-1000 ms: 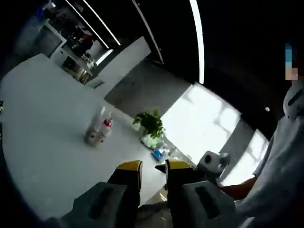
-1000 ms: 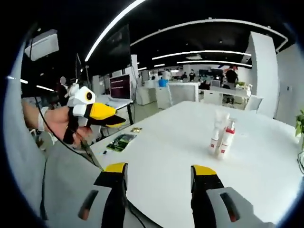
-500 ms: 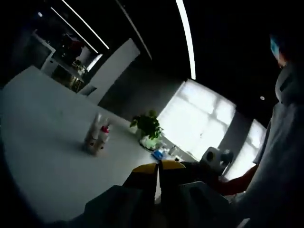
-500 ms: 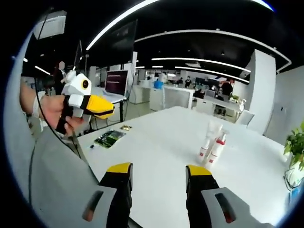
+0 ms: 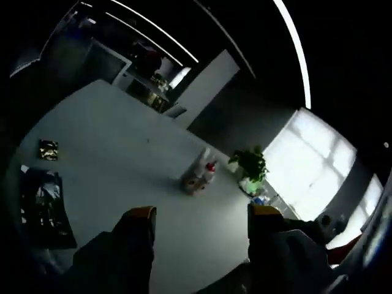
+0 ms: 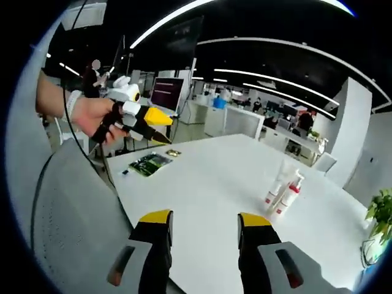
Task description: Arrange the skincare products in the storage area until every visible bottle or jar stands upright without overlapping.
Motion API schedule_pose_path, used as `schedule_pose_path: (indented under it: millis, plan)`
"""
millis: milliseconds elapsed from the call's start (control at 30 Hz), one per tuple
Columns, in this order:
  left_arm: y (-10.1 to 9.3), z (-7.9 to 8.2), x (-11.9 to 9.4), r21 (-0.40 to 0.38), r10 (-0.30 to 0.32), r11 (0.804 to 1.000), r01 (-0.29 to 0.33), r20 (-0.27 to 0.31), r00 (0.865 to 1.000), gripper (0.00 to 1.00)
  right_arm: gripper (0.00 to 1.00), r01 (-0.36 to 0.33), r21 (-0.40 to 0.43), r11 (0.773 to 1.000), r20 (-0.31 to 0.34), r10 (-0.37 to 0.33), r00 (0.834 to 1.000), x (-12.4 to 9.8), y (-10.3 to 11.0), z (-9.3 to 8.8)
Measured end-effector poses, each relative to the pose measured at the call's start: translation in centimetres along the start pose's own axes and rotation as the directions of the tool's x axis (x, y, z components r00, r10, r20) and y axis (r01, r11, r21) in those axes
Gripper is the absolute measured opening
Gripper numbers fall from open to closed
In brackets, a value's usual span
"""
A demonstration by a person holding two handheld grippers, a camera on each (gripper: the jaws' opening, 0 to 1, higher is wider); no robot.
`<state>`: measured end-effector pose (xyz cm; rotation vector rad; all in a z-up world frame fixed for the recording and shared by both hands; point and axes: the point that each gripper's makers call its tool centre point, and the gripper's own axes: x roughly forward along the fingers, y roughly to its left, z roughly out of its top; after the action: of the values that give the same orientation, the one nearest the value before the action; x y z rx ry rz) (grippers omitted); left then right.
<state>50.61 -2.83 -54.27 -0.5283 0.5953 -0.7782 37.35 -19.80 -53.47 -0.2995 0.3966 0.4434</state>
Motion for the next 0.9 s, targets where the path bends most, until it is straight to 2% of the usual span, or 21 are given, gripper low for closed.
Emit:
schedule_pose_path:
  millis: [100, 133, 167, 200, 267, 333, 367, 400, 467, 533, 567, 600, 633, 667, 700, 767, 800, 833, 867, 900]
  plan:
    - [2.8, 0.6, -0.6, -0.011, 0.119, 0.993, -0.119, 0.016, 0.993, 0.78, 0.37, -0.005, -0.004, 1.000, -0.007, 0.005, 1.000, 0.1, 0.1, -0.2]
    - [4.1, 0.9, -0.8, 0.005, 0.172, 0.985, -0.172, 0.025, 0.985, 0.85, 0.37, -0.008, -0.004, 1.000, -0.009, 0.007, 1.000, 0.1, 0.1, -0.2]
    - [4.7, 1.1, -0.8, 0.027, 0.192, 0.981, -0.193, 0.032, 0.981, 0.89, 0.37, -0.009, -0.007, 1.000, -0.011, 0.009, 1.000, 0.1, 0.2, -0.3]
    - [5.9, 1.1, -1.0, 0.048, 0.239, 0.970, -0.240, 0.021, 0.971, 0.91, 0.37, -0.012, -0.010, 1.000, -0.012, 0.012, 1.000, 0.1, 0.2, -0.3]
    - [7.2, 0.9, -1.1, 0.070, 0.277, 0.959, -0.275, -0.017, 0.961, 0.92, 0.37, -0.018, -0.015, 1.000, -0.018, 0.018, 1.000, 0.2, 0.4, -0.4]
    - [8.9, 1.1, -1.2, 0.069, 0.332, 0.942, -0.330, -0.030, 0.943, 0.93, 0.36, -0.024, -0.020, 1.000, -0.028, 0.023, 0.999, 0.2, 0.5, -0.6]
    - [9.1, 1.1, -1.2, 0.066, 0.336, 0.940, -0.333, -0.031, 0.941, 0.94, 0.36, -0.025, -0.020, 0.999, -0.029, 0.024, 0.999, 0.2, 0.5, -0.6]
    - [10.0, 1.2, -1.1, 0.067, 0.357, 0.933, -0.354, -0.031, 0.934, 0.96, 0.36, -0.029, -0.024, 0.999, -0.030, 0.028, 0.999, 0.3, 0.6, -0.7]
    - [11.6, 1.0, -1.0, 0.068, 0.398, 0.917, -0.393, -0.064, 0.915, 0.98, 0.36, -0.031, -0.027, 0.999, -0.033, 0.030, 0.999, 0.3, 0.6, -0.7]
    - [13.4, 0.6, -1.0, 0.092, 0.451, 0.892, -0.443, -0.098, 0.887, 0.99, 0.36, -0.035, -0.027, 0.999, -0.037, 0.034, 0.999, 0.3, 0.7, -0.8]
    - [14.4, 0.4, -1.0, 0.111, 0.478, 0.877, -0.467, -0.114, 0.871, 0.99, 0.36, -0.037, -0.030, 0.999, -0.041, 0.036, 0.999, 0.3, 0.7, -0.9]
    - [15.5, 0.1, -1.4, 0.117, 0.528, 0.849, -0.515, -0.137, 0.838, 0.99, 0.36, -0.038, -0.029, 0.999, -0.044, 0.037, 0.998, 0.3, 0.7, -1.0]
    - [16.5, 0.2, -1.4, 0.155, 0.560, 0.827, -0.540, -0.142, 0.817, 0.99, 0.35, -0.038, -0.031, 0.999, -0.043, 0.037, 0.998, 0.3, 0.7, -1.0]
    - [17.1, 0.4, -1.3, 0.178, 0.575, 0.815, -0.551, -0.135, 0.807, 0.99, 0.35, -0.038, -0.030, 0.999, -0.045, 0.036, 0.998, 0.4, 0.7, -1.0]
    - [17.7, 0.3, -1.3, 0.194, 0.594, 0.801, -0.566, -0.145, 0.791, 0.99, 0.35, -0.036, -0.029, 0.999, -0.051, 0.034, 0.998, 0.4, 0.6, -1.2]
    - [18.5, -0.2, -0.7, 0.204, 0.597, 0.801, -0.563, -0.186, 0.781, 0.99, 0.35, -0.032, -0.025, 0.999, -0.057, 0.031, 0.998, 0.4, 0.5, -1.3]
    - [19.0, -0.8, -0.5, 0.201, 0.602, 0.798, -0.568, -0.222, 0.767, 0.99, 0.35, -0.028, -0.023, 0.999, -0.060, 0.026, 0.998, 0.4, 0.3, -1.4]
    - [19.4, -0.9, -0.3, 0.207, 0.603, 0.797, -0.567, -0.229, 0.764, 0.99, 0.35, -0.026, -0.020, 0.999, -0.060, 0.025, 0.998, 0.4, 0.3, -1.4]
    - [19.6, -1.2, 0.3, 0.210, 0.585, 0.811, -0.546, -0.247, 0.773, 0.99, 0.35, -0.026, -0.020, 0.999, -0.062, 0.024, 0.998, 0.4, 0.3, -1.4]
    - [19.9, -1.3, 0.4, 0.216, 0.590, 0.807, -0.550, -0.259, 0.765, 0.99, 0.35, -0.024, -0.028, 0.999, -0.065, 0.022, 0.998, 0.4, 0.2, -1.5]
